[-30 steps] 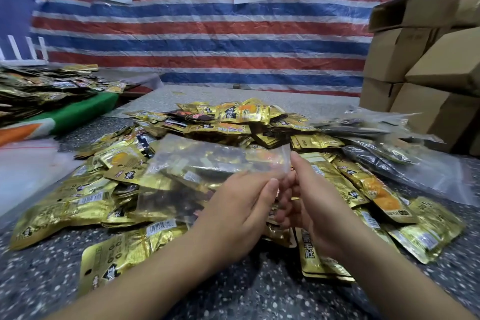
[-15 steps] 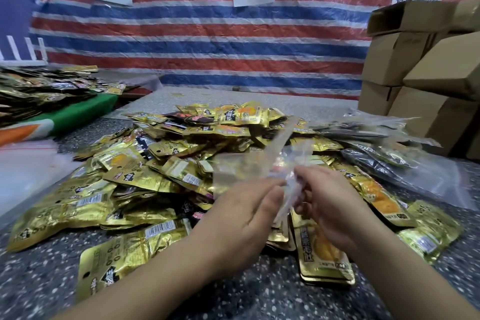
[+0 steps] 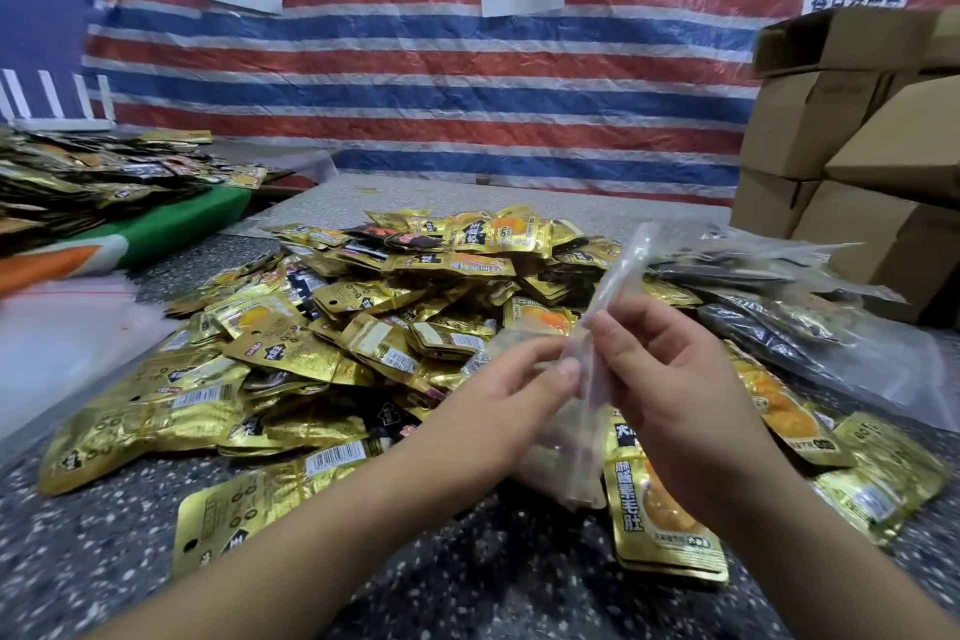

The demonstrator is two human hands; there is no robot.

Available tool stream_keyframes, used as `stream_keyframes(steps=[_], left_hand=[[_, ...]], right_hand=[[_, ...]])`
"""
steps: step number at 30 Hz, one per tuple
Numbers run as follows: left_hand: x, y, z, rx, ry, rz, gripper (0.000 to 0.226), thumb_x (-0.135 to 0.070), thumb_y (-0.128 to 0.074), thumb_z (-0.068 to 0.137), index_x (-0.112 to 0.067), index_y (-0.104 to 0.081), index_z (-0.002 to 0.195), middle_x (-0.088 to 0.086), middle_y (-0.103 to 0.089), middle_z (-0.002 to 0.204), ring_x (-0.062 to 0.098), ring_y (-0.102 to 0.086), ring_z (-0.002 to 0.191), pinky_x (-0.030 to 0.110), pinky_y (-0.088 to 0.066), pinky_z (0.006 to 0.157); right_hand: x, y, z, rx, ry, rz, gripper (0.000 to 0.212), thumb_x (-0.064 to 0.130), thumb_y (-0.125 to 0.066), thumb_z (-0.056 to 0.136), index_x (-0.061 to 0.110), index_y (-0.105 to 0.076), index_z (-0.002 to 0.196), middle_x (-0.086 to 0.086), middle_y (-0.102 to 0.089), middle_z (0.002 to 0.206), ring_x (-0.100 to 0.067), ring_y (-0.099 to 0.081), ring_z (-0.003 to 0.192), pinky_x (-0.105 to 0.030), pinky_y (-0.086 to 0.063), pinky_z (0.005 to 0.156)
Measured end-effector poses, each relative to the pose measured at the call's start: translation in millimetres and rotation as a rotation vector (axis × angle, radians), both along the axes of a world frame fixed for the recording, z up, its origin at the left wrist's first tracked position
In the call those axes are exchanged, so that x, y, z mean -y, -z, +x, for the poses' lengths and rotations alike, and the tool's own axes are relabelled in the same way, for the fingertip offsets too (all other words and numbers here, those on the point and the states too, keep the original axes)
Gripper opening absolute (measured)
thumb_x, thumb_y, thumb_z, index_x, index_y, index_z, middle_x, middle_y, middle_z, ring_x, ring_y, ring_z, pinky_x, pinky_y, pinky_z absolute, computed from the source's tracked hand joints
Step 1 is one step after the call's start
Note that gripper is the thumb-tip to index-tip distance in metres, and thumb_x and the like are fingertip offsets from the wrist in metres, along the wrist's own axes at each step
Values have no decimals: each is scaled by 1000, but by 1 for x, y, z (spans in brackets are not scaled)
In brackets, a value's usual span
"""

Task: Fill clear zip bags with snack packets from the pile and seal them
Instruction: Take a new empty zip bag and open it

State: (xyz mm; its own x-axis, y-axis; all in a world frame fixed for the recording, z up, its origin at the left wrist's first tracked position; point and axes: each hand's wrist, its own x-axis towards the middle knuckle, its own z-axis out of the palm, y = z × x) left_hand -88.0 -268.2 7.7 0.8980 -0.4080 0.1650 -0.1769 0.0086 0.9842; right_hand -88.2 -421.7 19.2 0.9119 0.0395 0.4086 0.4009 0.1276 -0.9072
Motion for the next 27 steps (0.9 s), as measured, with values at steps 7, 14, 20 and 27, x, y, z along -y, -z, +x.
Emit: stream_keyframes(steps=[7, 14, 20, 27], left_hand=[[-9, 5, 9, 632, -388, 238, 18, -38, -67, 88, -26, -55, 80, -9, -59, 80, 9, -59, 71, 17, -44, 57], [-11, 13, 14, 814, -281, 373, 21, -28, -67, 89, -15, -60, 74, -9, -55, 70, 10, -52, 68, 20, -40, 59], [-17, 13, 18, 788, -292, 452, 22, -38, -57, 91, -19, -69, 92, -10, -62, 82, 10, -58, 77, 36, -49, 66], [-19, 7, 15, 1003, -449, 609, 42, -60, -54, 86, -21, -51, 71, -12, -45, 64, 8, -41, 57, 30, -39, 48]], right_hand=[[-3, 5, 1, 122, 195, -216, 16, 12, -64, 93, 19, -75, 82, -1, -67, 64, -8, -59, 57, -21, -51, 54], [2, 9, 4, -194, -98, -121, 22, 33, -70, 75, 16, -79, 85, -8, -74, 81, -14, -69, 74, -24, -57, 67], [3, 7, 3, -162, -21, -184, 20, 30, -74, 72, 15, -79, 84, -9, -76, 83, -12, -69, 76, -20, -54, 65], [-7, 7, 1, -57, 134, -188, 11, 10, -72, 85, 16, -77, 77, -8, -73, 74, -14, -66, 68, -29, -56, 65]])
